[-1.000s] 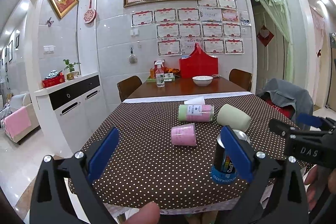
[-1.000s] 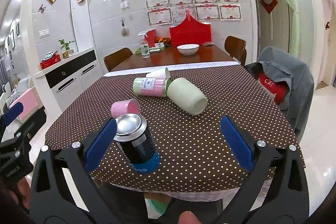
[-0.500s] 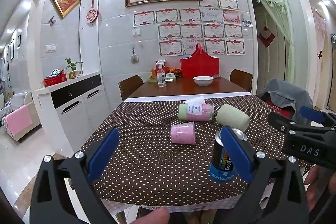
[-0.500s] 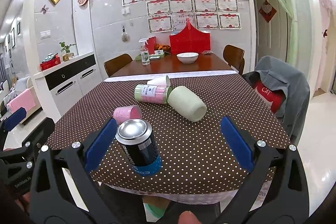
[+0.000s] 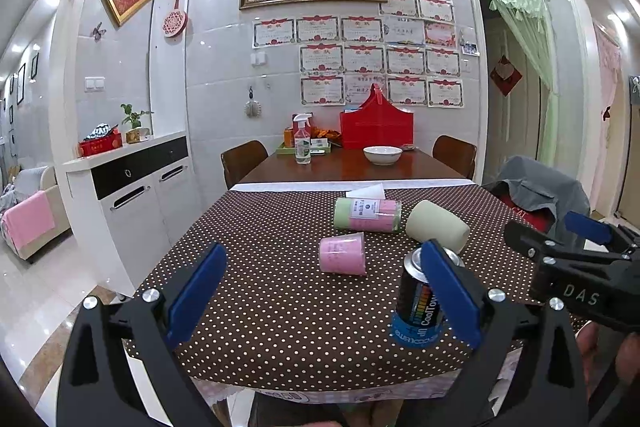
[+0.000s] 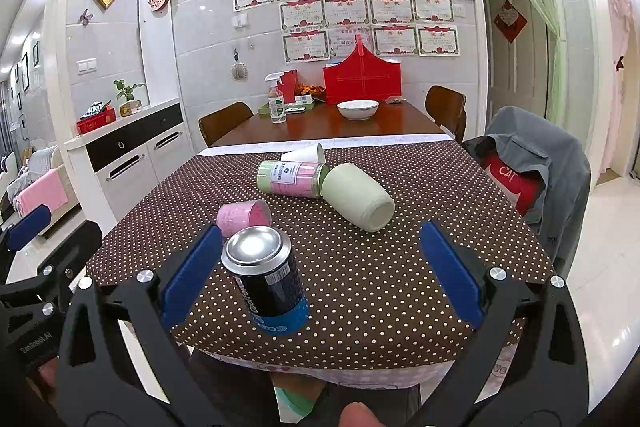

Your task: Flip cup upside down

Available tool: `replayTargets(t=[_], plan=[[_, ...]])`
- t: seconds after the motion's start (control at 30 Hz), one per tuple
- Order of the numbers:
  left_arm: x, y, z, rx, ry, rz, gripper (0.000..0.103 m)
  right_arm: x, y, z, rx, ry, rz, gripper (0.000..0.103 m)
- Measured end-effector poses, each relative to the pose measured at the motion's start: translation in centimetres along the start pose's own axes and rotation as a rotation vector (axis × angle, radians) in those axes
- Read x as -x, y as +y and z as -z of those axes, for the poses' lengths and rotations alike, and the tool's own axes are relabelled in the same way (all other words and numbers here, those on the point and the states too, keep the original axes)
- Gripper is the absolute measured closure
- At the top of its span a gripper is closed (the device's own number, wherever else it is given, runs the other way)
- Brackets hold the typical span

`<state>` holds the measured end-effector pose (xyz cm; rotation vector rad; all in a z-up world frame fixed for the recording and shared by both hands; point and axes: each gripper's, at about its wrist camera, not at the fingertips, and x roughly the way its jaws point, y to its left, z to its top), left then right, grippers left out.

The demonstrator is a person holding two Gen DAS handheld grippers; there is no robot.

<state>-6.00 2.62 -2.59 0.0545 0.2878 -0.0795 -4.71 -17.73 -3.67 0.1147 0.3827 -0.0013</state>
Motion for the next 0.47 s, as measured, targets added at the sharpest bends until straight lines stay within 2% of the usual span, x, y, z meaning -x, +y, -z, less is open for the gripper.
replayTargets(t=[0.47], plan=[[-0.45, -0.6, 0.2, -0.024, 0.011, -0.029, 0.007, 0.09, 0.2, 0.03, -0.004, 0.003, -0.004, 0.006]])
